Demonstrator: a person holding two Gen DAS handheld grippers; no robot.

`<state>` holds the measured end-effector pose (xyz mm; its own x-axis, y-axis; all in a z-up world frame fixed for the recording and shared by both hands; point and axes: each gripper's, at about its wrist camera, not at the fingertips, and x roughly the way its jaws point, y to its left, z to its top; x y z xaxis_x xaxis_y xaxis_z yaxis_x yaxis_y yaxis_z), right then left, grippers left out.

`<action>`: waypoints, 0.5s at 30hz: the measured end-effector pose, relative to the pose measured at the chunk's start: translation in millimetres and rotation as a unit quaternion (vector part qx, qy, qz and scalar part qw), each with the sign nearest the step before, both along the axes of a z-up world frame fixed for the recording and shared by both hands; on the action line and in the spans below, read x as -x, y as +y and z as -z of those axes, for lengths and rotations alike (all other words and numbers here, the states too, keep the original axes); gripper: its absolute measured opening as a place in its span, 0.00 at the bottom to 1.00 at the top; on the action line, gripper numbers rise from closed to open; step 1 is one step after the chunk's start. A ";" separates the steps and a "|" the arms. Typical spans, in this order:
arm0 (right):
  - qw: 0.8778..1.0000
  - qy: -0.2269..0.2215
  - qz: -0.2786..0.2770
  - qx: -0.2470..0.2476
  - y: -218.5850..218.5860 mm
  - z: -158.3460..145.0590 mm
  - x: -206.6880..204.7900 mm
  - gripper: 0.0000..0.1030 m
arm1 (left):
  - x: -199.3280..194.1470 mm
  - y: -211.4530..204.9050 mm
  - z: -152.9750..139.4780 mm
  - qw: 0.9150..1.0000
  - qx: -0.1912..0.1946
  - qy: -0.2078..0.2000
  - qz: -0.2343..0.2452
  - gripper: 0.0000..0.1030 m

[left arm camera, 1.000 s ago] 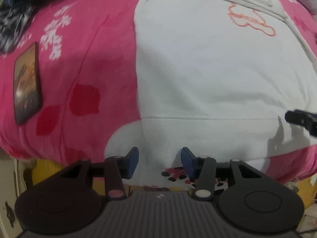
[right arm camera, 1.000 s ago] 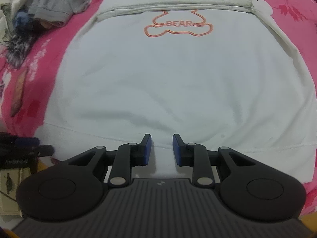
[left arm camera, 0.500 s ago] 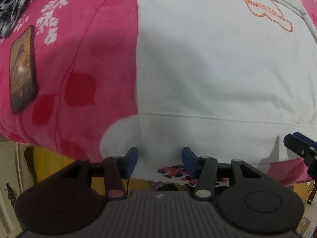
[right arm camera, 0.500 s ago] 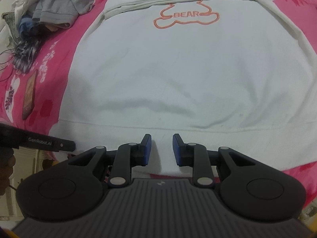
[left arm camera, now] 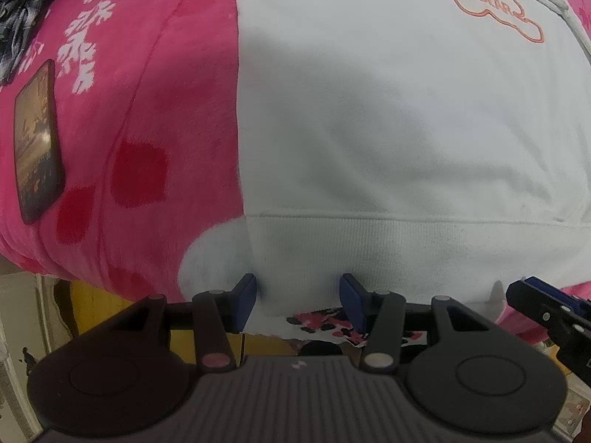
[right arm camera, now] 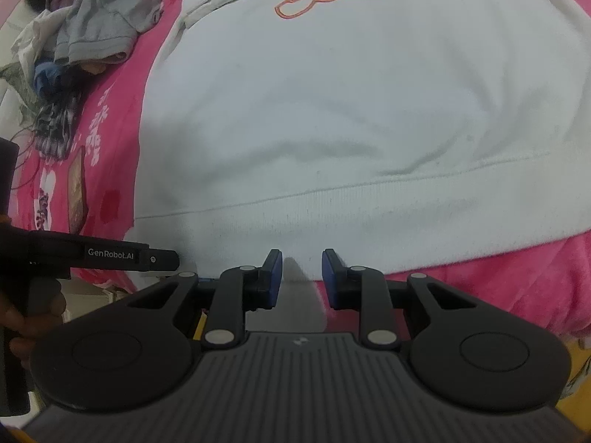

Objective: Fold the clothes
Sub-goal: 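Lower the left gripper onto the ribbed hem edge of the sweatshirt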

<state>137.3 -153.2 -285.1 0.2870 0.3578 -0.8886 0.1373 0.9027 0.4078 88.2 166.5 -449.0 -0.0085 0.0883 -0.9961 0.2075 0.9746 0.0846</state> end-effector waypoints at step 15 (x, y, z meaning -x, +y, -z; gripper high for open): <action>0.999 0.006 0.027 -0.020 3.1 7.5 5.0 0.22 | 0.9 -2.8 -3.3 1.000 -0.008 0.003 0.008 0.47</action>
<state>132.3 -150.1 -292.6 0.2966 0.3775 -0.8773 0.1905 0.8767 0.4416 87.2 163.7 -445.7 -0.0128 0.1040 -0.9945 0.2244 0.9695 0.0985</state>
